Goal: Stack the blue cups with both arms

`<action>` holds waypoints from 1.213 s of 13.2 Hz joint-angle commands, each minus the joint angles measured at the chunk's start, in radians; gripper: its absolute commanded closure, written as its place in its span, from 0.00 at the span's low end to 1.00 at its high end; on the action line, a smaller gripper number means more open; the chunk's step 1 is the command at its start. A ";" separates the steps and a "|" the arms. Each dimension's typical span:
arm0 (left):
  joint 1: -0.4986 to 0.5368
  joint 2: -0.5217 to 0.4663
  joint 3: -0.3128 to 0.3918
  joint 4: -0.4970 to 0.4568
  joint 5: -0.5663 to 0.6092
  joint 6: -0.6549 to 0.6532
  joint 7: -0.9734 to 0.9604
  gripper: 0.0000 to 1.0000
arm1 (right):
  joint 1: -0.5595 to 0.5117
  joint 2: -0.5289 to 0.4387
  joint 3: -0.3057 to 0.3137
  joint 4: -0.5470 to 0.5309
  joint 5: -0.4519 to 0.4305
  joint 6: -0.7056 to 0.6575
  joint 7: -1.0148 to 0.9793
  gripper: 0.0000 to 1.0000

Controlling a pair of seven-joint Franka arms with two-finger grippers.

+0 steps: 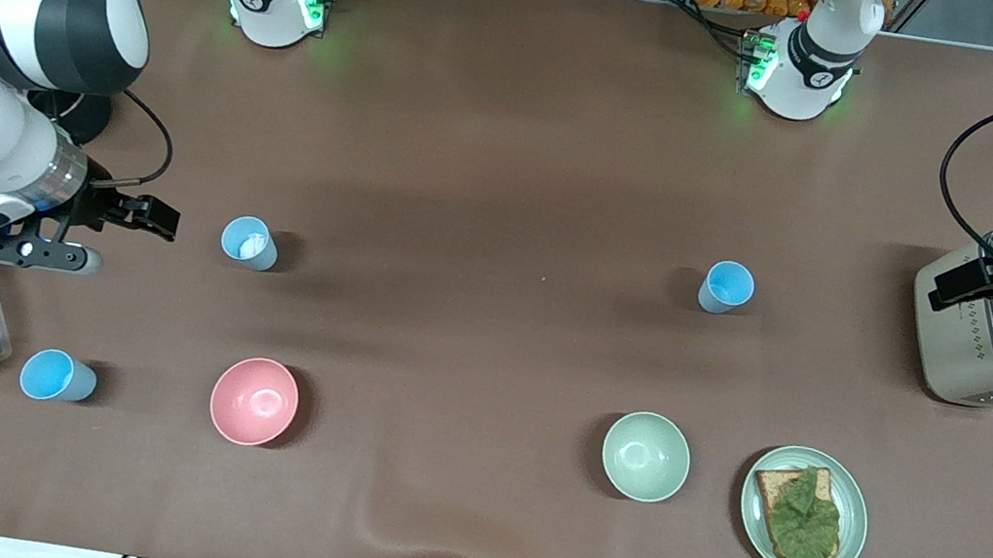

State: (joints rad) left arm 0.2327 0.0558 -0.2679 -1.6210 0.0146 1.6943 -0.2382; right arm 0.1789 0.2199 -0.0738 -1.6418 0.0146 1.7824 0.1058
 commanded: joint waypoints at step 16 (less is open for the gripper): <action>0.002 0.002 -0.004 0.015 0.027 0.007 -0.013 0.00 | -0.167 -0.160 -0.001 0.108 0.035 -0.130 -0.067 0.00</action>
State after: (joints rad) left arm 0.2354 0.0559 -0.2675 -1.6201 0.0146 1.7026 -0.2378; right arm 0.0228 0.0965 -0.0848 -1.4931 0.0434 1.6466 0.0690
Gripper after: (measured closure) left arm 0.000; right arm 0.000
